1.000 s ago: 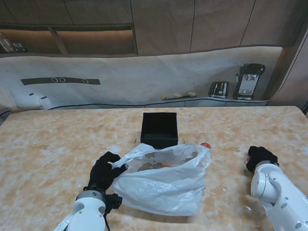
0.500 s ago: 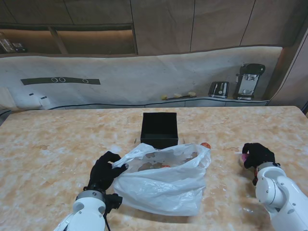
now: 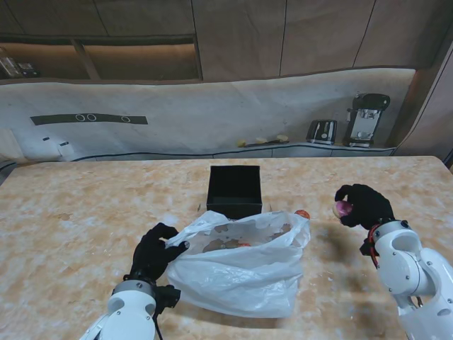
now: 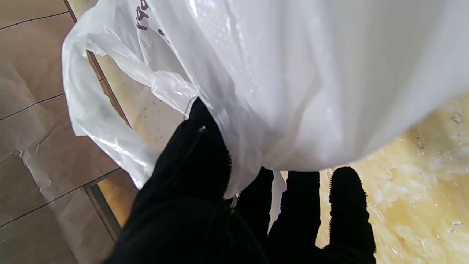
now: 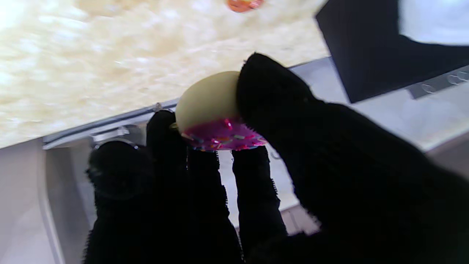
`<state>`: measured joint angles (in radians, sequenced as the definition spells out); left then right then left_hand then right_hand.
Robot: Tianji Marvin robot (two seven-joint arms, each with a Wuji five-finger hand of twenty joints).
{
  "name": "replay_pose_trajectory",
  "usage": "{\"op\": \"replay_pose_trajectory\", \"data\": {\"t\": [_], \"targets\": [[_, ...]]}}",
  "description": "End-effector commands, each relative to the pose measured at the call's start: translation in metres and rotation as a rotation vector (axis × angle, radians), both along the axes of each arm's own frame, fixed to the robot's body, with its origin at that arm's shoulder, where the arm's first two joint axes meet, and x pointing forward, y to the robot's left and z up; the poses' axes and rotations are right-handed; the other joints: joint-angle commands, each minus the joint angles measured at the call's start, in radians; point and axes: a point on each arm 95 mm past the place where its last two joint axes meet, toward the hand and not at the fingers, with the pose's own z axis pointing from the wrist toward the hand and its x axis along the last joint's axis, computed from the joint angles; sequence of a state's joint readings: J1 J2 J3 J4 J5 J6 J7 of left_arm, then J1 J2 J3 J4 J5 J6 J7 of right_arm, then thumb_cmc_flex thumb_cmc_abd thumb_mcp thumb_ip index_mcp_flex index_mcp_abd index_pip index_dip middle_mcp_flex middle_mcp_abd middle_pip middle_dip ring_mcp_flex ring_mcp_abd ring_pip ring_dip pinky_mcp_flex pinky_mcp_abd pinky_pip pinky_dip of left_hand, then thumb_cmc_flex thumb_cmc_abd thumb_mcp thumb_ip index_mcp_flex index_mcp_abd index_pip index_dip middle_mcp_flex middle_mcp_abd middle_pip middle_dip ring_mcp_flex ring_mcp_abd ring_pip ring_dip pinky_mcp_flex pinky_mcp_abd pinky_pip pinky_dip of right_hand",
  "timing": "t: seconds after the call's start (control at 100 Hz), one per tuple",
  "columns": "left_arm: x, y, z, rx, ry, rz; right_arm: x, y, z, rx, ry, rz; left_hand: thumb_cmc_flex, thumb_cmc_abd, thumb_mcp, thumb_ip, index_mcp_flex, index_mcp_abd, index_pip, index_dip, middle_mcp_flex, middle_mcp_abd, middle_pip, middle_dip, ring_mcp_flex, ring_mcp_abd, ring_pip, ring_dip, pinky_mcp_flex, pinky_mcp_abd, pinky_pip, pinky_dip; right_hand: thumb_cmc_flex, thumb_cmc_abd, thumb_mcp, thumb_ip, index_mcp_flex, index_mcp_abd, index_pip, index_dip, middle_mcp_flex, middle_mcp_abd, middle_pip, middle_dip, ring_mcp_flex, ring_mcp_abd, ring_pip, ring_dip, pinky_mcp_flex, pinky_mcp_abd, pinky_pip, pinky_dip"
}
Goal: Pack mini donuts into a plastic bag, tie the opening and put the bag into the gift box
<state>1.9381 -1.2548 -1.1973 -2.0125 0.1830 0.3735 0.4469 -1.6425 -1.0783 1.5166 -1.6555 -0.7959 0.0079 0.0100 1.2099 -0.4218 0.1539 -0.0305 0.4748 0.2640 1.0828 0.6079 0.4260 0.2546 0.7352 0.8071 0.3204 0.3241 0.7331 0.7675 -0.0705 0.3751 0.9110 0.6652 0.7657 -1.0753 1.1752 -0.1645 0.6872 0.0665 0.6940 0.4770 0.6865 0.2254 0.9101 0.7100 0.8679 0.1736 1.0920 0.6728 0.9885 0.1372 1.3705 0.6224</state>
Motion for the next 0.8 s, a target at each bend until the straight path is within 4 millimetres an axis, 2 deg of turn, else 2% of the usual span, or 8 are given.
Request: {"op": "replay_pose_trajectory", "data": {"t": [0.0, 0.19, 0.39, 0.61, 0.79], "targets": [[-0.001, -0.003, 0.001, -0.007, 0.005, -0.013, -0.002, 0.016, 0.012, 0.017, -0.023, 0.054, 0.021, 0.022, -0.022, 0.028, -0.011, -0.004, 0.044, 0.007, -0.018, -0.025, 0.016, -0.008, -0.012, -0.008, 0.0, -0.013, -0.016, -0.028, -0.008, 0.004, 0.102, 0.016, 0.122, 0.01, 0.042, -0.011, 0.097, 0.025, 0.038, -0.018, 0.08, 0.055, 0.042, 0.017, 0.063, 0.024, 0.019, -0.086, 0.033, 0.007], [-0.001, -0.003, 0.0, -0.005, 0.006, -0.013, -0.008, 0.045, 0.039, 0.086, -0.071, 0.162, 0.021, 0.022, -0.022, 0.028, -0.01, -0.003, 0.043, 0.007, -0.019, -0.024, 0.015, -0.009, -0.013, -0.007, -0.001, -0.013, -0.018, -0.029, -0.01, 0.003, 0.101, 0.019, 0.119, 0.012, 0.049, -0.013, 0.091, 0.025, 0.038, -0.018, 0.079, 0.056, 0.043, 0.018, 0.061, 0.024, 0.019, -0.086, 0.031, 0.016], [-0.001, -0.003, 0.0, -0.004, 0.007, -0.012, -0.014, 0.079, 0.055, 0.157, -0.073, 0.276, 0.022, 0.022, -0.022, 0.028, -0.011, -0.003, 0.042, 0.007, -0.02, -0.024, 0.014, -0.008, -0.014, -0.007, -0.001, -0.013, -0.017, -0.028, -0.011, 0.003, 0.096, 0.026, 0.111, 0.015, 0.055, -0.014, 0.082, 0.027, 0.04, -0.017, 0.076, 0.055, 0.045, 0.02, 0.058, 0.024, 0.02, -0.082, 0.027, 0.029], [-0.001, -0.004, 0.0, -0.006, 0.005, -0.013, -0.018, 0.117, 0.063, 0.21, -0.046, 0.407, 0.022, 0.022, -0.023, 0.028, -0.01, -0.002, 0.043, 0.008, -0.017, -0.023, 0.016, -0.007, -0.014, -0.007, -0.001, -0.013, -0.017, -0.029, -0.011, 0.003, 0.09, 0.036, 0.103, 0.016, 0.062, -0.012, 0.073, 0.027, 0.046, -0.016, 0.069, 0.053, 0.047, 0.018, 0.054, 0.024, 0.02, -0.082, 0.024, 0.035], [-0.002, -0.004, 0.001, -0.014, 0.008, -0.009, -0.018, 0.145, 0.06, 0.238, -0.016, 0.489, 0.022, 0.021, -0.023, 0.029, -0.01, -0.002, 0.042, 0.008, -0.018, -0.024, 0.015, -0.008, -0.013, -0.007, 0.0, -0.013, -0.016, -0.029, -0.01, 0.004, 0.073, 0.058, 0.072, 0.016, 0.052, -0.019, 0.06, 0.028, 0.043, -0.025, 0.054, 0.053, 0.042, 0.008, 0.04, 0.024, 0.012, -0.089, 0.021, 0.043]]}}
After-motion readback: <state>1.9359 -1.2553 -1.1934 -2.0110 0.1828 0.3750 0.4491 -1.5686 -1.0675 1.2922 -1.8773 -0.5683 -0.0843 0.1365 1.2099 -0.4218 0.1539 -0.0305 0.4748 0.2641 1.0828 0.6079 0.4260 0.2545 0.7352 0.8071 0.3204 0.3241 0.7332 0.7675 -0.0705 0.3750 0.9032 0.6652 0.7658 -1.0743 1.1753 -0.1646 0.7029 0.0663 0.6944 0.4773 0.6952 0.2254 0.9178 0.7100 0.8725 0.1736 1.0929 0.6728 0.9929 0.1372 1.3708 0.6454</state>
